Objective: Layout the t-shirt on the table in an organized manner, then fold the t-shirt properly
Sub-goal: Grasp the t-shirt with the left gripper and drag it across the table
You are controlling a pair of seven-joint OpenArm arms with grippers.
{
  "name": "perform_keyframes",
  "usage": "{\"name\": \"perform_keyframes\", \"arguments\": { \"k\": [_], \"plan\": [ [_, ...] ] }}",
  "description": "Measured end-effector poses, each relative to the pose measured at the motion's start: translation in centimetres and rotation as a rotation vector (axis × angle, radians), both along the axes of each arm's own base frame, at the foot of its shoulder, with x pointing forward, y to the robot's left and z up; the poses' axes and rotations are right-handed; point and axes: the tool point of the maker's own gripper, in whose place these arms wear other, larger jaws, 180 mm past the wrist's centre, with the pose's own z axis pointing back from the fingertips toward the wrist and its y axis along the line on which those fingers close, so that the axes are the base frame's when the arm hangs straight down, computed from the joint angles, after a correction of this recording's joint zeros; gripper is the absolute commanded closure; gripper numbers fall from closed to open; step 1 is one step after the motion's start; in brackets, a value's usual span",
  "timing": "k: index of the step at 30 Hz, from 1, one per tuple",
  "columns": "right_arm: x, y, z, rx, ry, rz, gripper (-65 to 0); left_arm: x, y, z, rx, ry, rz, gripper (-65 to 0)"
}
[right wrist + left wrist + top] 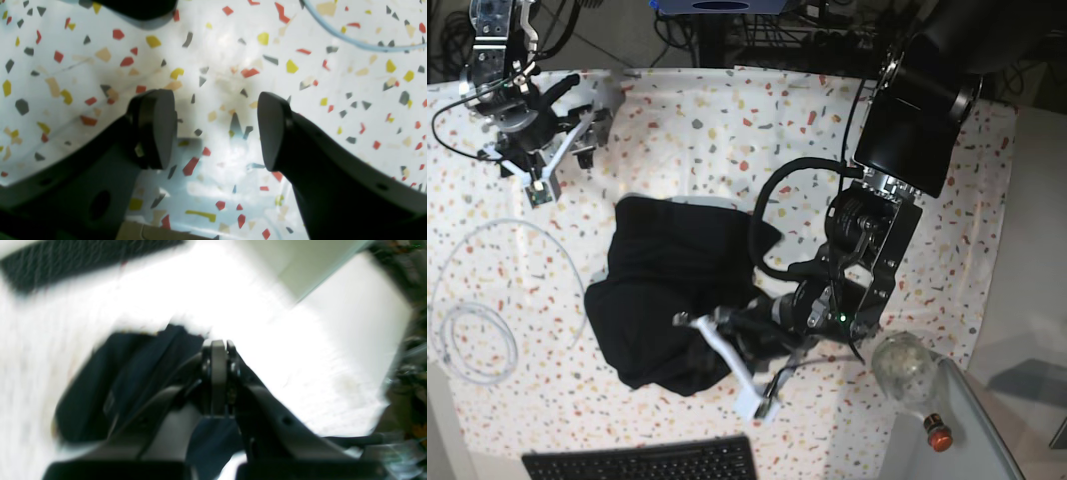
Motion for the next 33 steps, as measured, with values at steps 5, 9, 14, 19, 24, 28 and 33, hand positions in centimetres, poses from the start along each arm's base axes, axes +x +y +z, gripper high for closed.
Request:
{"name": "perform_keyframes", "arguments": {
  "k": [5,9,14,19,24,28,33],
  "plan": [
    [-0.3,0.3,-0.2,0.006,0.011,0.001,-36.0,-5.2,6.6,-10.4,0.136,0.224,0.099,-4.8],
    [-0.1,0.3,-0.1,0.005,0.007,0.002,-36.0,-4.3,7.0,-9.4,0.061,0.083,0.157,-26.8],
    [0.0,0.3,-0.1,0.006,0.005,0.001,-36.0,-6.5,8.7,-11.1,0.093,0.125,0.172,-51.2],
    [0.0,0.3,-0.1,0.006,0.004,0.002,-36.0,-5.5,7.7,-10.1,0.065,0.099,0.167,-65.0],
    [-0.2,0.3,-0.2,0.005,0.01,0.002,-36.0,-5.9,7.0,-10.4,0.06,0.109,0.163,-65.0],
    [-0.2,0.3,-0.2,0.005,0.01,0.002,-36.0,-5.1,4.3,-11.0,0.01,0.145,0.17,-65.0],
    [-0.3,0.3,-0.2,0.005,0.012,0.001,-36.0,-6.0,2.3,-12.3,-0.042,0.171,0.077,-65.0]
  ]
}}
